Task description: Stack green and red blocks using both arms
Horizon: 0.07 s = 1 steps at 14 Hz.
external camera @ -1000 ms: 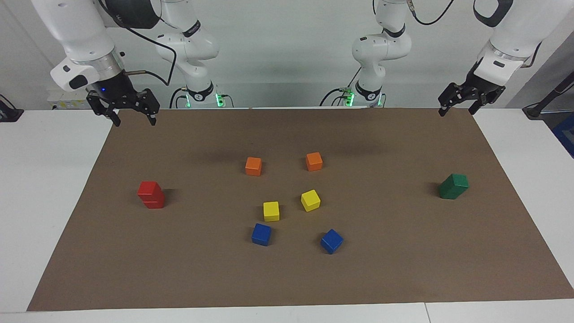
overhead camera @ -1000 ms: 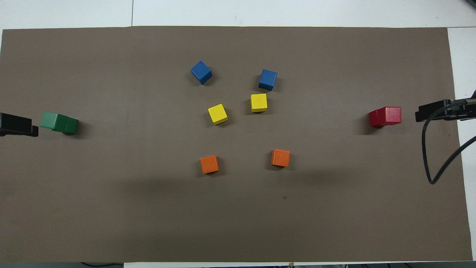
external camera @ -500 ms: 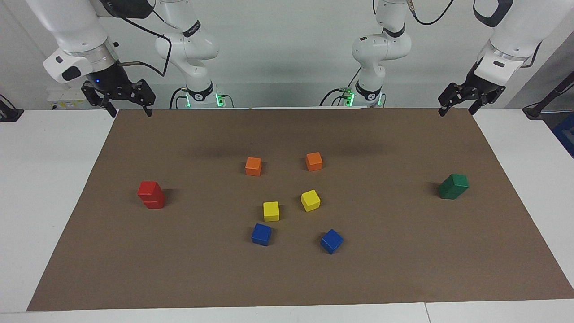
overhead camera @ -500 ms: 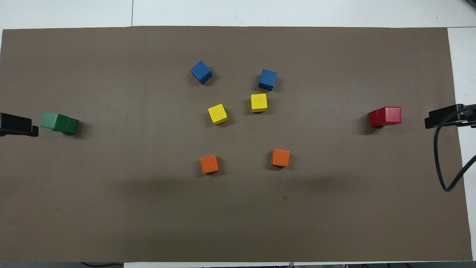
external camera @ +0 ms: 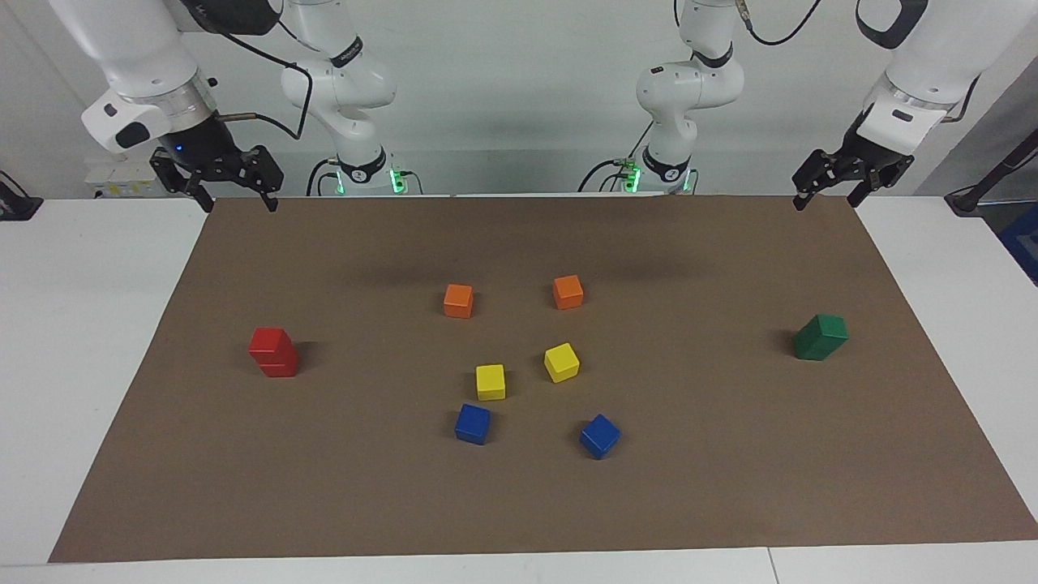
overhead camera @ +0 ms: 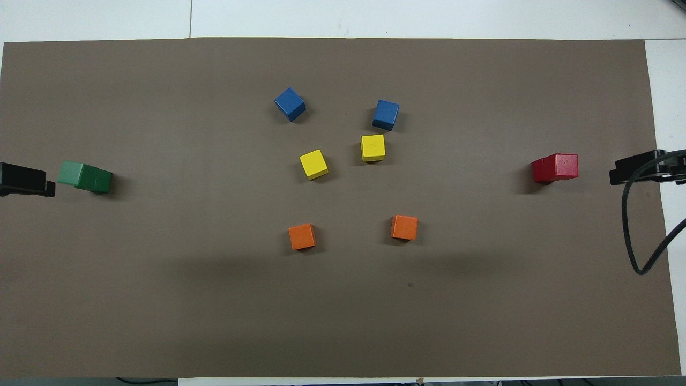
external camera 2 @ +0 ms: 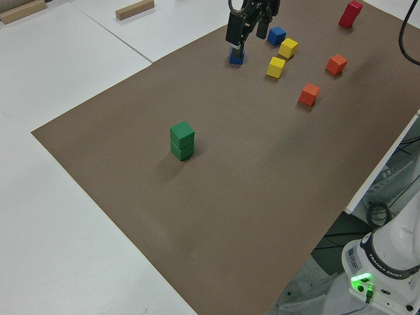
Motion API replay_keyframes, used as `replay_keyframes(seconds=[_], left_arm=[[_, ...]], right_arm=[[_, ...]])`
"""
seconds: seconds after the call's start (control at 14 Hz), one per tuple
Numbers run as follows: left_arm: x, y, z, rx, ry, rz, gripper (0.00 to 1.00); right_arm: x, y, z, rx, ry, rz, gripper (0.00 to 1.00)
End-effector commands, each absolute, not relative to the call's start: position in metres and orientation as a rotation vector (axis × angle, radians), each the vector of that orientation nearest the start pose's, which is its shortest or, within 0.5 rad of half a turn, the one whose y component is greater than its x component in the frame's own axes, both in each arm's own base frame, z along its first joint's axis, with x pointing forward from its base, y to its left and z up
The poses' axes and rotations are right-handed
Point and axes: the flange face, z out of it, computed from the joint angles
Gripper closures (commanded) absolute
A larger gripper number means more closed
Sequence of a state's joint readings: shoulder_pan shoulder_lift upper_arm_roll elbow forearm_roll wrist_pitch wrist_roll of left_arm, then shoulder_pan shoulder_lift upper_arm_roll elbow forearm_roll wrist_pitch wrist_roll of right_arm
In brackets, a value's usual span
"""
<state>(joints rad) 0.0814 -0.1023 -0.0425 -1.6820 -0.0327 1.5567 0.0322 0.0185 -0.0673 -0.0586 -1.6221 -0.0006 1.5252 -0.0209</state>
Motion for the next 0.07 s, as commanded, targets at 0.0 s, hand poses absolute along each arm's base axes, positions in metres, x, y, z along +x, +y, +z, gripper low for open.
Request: replay_keyframes(seconds=[0.0], left_arm=[[0.5121, 0.0145, 0.6292, -3.155, -0.005, 0.026, 0.0]], right_arm=[[0.5287, -0.0309, 0.6336, -3.149, 0.078, 0.054, 0.0]])
